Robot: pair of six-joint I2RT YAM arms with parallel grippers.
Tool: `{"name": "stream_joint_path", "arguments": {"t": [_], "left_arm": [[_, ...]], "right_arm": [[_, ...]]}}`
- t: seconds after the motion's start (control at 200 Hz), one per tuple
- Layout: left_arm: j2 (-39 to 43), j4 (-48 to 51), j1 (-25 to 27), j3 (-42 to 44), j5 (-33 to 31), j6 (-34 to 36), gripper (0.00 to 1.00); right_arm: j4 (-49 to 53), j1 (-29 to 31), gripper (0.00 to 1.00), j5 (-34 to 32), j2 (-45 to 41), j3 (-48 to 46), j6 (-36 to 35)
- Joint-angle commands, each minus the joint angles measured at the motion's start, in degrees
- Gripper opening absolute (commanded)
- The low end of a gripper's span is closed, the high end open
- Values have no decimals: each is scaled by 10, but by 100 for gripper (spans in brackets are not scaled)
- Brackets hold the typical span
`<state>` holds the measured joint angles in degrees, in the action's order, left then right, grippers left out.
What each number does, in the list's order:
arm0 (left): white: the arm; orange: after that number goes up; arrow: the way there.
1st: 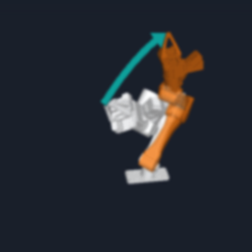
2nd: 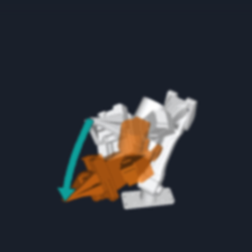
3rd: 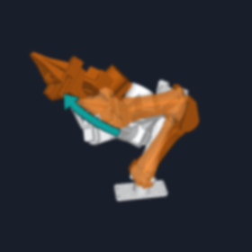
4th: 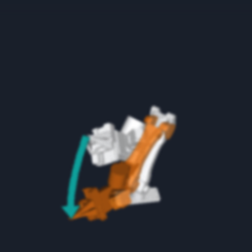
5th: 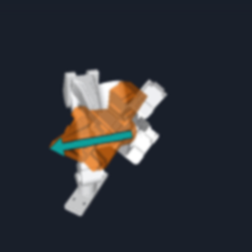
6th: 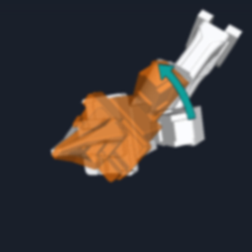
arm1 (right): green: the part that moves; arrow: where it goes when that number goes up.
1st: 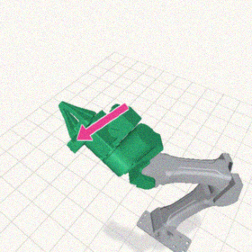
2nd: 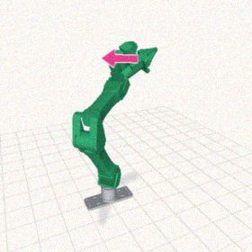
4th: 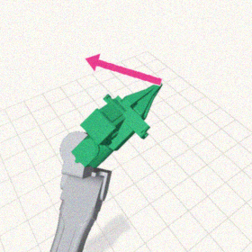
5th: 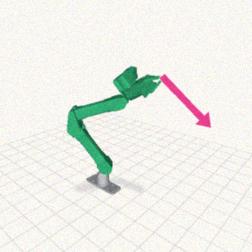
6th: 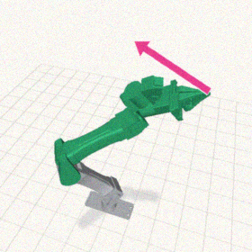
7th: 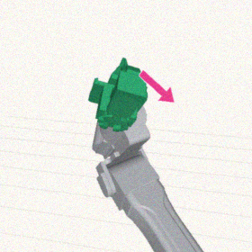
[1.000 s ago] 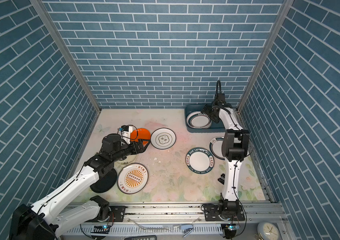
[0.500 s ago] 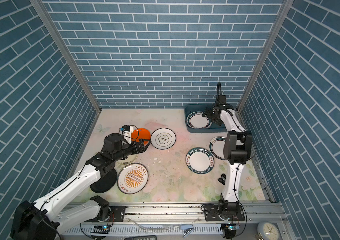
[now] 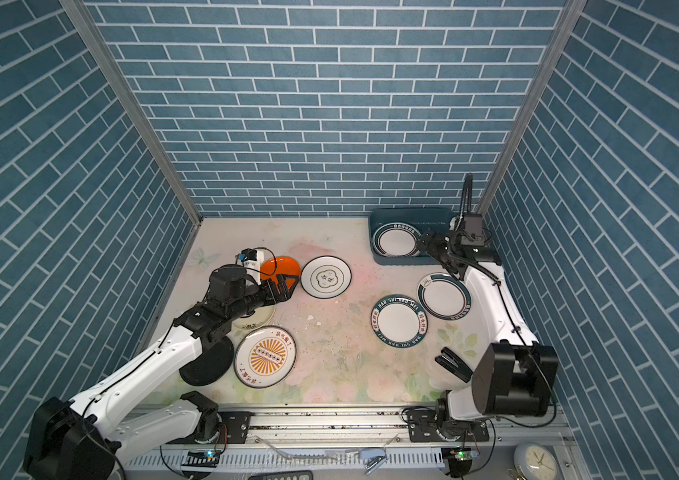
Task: Place the plates into the plastic bin on the countertop
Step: 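Withdraw the right gripper from the bin toward the nearer plates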
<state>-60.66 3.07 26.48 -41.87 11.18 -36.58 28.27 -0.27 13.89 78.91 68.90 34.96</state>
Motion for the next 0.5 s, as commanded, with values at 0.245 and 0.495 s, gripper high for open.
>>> {"name": "stream_joint_path", "arguments": {"t": [0.245, 0.495], "left_arm": [[12, -4, -4, 17, -36, 0, 100], [-15, -45, -4, 17, 26, -63, 99]], "right_arm": [[31, -65, 94, 24, -236, -216, 66], [35, -82, 89, 29, -295, -272, 80]]}}
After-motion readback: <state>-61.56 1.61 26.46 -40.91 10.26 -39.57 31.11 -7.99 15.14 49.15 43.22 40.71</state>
